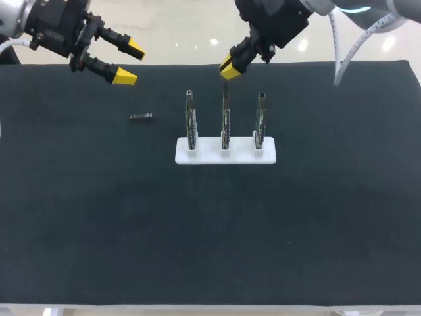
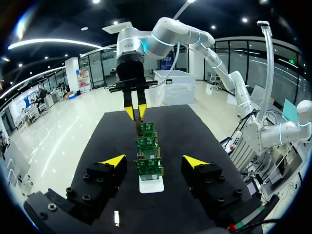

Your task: Pick up the optical module with the left hand, and insert it into the network port with the right hand.

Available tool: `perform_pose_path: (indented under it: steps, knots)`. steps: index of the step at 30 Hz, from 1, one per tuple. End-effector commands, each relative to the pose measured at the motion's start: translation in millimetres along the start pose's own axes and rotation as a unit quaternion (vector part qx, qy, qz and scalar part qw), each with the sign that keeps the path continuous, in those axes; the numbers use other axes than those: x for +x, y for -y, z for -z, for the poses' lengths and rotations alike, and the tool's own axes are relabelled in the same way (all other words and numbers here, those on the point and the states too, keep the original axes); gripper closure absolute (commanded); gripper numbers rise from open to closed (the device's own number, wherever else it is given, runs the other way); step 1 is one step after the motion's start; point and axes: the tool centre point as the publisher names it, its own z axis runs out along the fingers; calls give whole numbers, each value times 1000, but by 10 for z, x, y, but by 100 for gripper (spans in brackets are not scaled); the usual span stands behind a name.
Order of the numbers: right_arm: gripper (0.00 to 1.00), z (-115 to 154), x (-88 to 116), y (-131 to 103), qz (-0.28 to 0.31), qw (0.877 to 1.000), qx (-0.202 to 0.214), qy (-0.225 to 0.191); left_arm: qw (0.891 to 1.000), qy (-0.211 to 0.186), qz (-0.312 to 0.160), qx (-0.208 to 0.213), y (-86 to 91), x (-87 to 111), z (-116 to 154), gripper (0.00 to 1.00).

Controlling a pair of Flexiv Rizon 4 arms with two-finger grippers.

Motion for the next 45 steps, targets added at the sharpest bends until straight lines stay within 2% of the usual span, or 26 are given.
perform_pose_path:
  steps: [1,27,45]
  knots:
    - [100,-19,22,-8,1,1000,3,4,1000,-2,1,1,-6,-5,-1,0]
    - [100,-9,8,-38,-2,1000,4,3,1000,-2,1,1,-6,-5,-1,0]
    - [100,-34,85,-35,0,1000,4,11,1000,-2,1,1,-6,-5,-1,0]
